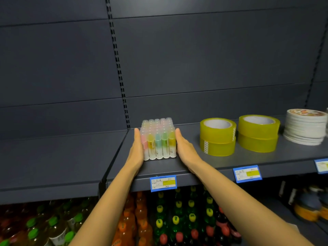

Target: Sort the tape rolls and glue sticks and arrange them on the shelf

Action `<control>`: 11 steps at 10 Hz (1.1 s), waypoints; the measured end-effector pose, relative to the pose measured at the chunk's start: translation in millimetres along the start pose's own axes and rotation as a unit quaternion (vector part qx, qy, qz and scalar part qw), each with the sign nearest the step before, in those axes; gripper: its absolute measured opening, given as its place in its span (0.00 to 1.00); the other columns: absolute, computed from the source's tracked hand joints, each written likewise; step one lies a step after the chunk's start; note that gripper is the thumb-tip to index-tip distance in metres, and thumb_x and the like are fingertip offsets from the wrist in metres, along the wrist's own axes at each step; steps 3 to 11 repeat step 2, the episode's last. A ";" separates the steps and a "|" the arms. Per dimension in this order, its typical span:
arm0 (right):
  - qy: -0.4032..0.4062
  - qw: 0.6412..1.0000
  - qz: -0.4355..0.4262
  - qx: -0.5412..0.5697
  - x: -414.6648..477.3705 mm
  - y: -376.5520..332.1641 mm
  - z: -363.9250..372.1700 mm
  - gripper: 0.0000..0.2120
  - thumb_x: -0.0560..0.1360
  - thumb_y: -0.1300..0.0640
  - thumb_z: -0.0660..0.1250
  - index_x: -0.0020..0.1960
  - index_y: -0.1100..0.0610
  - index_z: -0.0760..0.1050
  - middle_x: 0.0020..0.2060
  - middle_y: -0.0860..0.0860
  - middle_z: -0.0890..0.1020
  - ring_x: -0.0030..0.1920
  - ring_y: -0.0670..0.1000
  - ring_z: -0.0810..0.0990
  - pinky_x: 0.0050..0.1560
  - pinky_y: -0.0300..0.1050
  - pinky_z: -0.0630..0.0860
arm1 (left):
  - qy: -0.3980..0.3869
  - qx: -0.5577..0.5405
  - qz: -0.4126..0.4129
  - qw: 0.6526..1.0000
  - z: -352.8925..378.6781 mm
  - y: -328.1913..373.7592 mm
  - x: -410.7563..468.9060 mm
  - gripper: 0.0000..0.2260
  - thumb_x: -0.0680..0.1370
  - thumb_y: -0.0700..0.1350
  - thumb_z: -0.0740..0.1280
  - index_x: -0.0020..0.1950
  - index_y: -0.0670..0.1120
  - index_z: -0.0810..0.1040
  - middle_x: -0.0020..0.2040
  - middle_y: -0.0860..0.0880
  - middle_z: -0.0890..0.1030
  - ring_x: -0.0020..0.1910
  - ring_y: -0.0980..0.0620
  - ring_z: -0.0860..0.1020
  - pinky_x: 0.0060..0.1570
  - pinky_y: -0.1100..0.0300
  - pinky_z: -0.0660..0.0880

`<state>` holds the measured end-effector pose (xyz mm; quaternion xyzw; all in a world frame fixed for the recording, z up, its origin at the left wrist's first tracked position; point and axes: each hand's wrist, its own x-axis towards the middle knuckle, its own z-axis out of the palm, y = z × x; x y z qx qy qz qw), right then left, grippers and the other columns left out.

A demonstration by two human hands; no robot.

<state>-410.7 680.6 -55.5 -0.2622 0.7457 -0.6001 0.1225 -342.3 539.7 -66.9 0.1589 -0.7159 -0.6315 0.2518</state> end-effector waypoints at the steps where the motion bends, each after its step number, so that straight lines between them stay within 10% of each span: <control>1: 0.050 0.997 -0.057 0.010 -8.6 -4.4 0.5 0.22 0.82 0.45 0.47 0.64 0.54 0.73 0.59 0.51 0.78 0.64 0.51 0.73 0.57 0.38 0.65 | 0.048 0.030 0.001 0.998 1.9 -0.5 -0.7 0.36 0.75 0.69 0.39 0.61 0.52 0.78 0.60 0.46 0.80 0.61 0.48 0.76 0.69 0.48 0.66; 11: 0.079 0.992 -0.091 0.030 -20.0 -0.8 -9.4 0.18 0.82 0.54 0.53 0.70 0.57 0.67 0.68 0.51 0.72 0.68 0.49 0.68 0.63 0.38 0.62 | 0.128 0.014 0.011 0.992 0.0 1.8 -3.8 0.33 0.78 0.66 0.41 0.57 0.48 0.79 0.57 0.44 0.81 0.58 0.46 0.77 0.66 0.46 0.68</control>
